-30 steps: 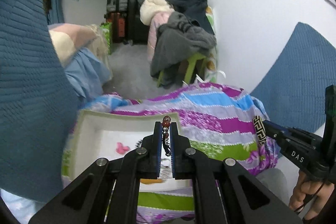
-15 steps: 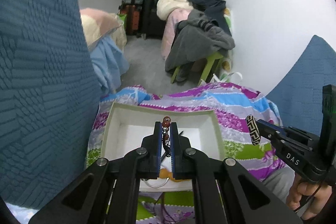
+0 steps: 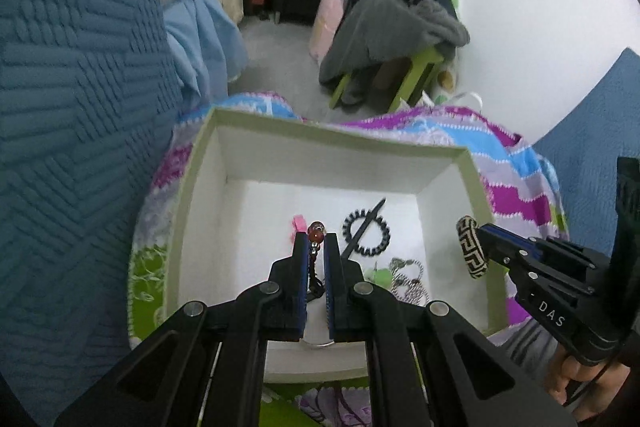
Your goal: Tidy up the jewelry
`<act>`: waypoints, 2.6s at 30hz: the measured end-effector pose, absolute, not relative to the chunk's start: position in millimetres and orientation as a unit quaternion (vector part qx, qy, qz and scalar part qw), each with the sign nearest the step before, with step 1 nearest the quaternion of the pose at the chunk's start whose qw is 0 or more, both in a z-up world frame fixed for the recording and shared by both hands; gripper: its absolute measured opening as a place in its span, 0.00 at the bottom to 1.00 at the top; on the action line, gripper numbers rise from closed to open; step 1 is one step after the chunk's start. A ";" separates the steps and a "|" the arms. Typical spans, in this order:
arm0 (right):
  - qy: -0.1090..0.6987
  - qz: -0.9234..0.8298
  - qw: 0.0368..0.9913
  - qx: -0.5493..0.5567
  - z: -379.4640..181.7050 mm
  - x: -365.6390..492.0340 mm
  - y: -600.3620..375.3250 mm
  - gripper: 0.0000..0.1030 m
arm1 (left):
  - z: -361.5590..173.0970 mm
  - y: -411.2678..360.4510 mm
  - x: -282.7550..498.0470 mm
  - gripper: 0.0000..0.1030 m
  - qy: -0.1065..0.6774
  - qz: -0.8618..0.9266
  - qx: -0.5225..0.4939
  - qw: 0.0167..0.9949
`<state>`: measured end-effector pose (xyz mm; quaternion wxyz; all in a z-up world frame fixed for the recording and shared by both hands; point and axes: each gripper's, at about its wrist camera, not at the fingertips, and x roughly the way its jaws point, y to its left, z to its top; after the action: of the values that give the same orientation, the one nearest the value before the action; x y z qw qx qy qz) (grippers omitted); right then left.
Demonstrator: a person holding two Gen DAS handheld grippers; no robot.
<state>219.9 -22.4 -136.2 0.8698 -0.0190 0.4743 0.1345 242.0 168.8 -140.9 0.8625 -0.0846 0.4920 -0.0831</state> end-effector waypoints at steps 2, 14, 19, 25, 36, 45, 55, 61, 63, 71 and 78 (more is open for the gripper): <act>0.480 0.136 0.867 -0.021 -141.9 220.4 -21.0 0.07 | -147.4 165.3 242.7 0.06 0.497 -0.082 -0.077 0.860; 0.460 0.129 0.879 0.000 -111.9 211.7 -31.0 0.42 | -119.5 169.8 234.8 0.49 0.492 -0.062 -0.090 0.863; 0.413 0.129 0.902 0.014 -61.7 199.4 -44.6 0.60 | -74.4 169.8 218.2 0.65 0.452 -0.056 -0.083 0.886; 0.349 0.140 0.927 0.019 2.3 173.3 -54.7 0.78 | -6.8 162.5 185.2 0.67 0.402 -0.042 -0.075 0.911; 0.259 0.140 0.956 0.015 70.7 112.4 -66.5 0.99 | 77.3 140.6 116.4 0.87 0.326 -0.022 -0.023 0.945; 0.260 0.121 0.958 0.007 58.3 81.7 -70.4 1.00 | 84.4 138.7 76.0 0.99 0.310 -0.009 -0.028 0.950; 0.261 0.103 0.960 -0.006 31.3 50.3 -74.1 1.00 | 66.6 143.8 45.6 0.99 0.314 0.000 -0.040 0.948; 0.267 0.108 0.957 0.000 7.4 38.1 -70.7 1.00 | 36.6 151.2 37.9 0.99 0.331 0.008 -0.053 0.942; 0.274 0.109 0.955 0.004 -1.3 37.3 -70.6 1.00 | 28.7 153.4 35.9 0.99 0.334 0.007 -0.060 0.941; 0.295 0.106 0.950 0.017 -20.6 37.7 -72.6 1.00 | 15.1 150.8 33.9 0.99 0.347 0.006 -0.049 0.937; 0.296 0.096 0.950 0.014 -21.6 37.1 -74.8 1.00 | 11.6 147.3 29.9 0.99 0.346 -0.001 -0.044 0.937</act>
<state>37.1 -74.8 -21.6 0.9504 0.0140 0.2956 0.0959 29.9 147.3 11.6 0.9371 -0.0436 0.3463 -0.0005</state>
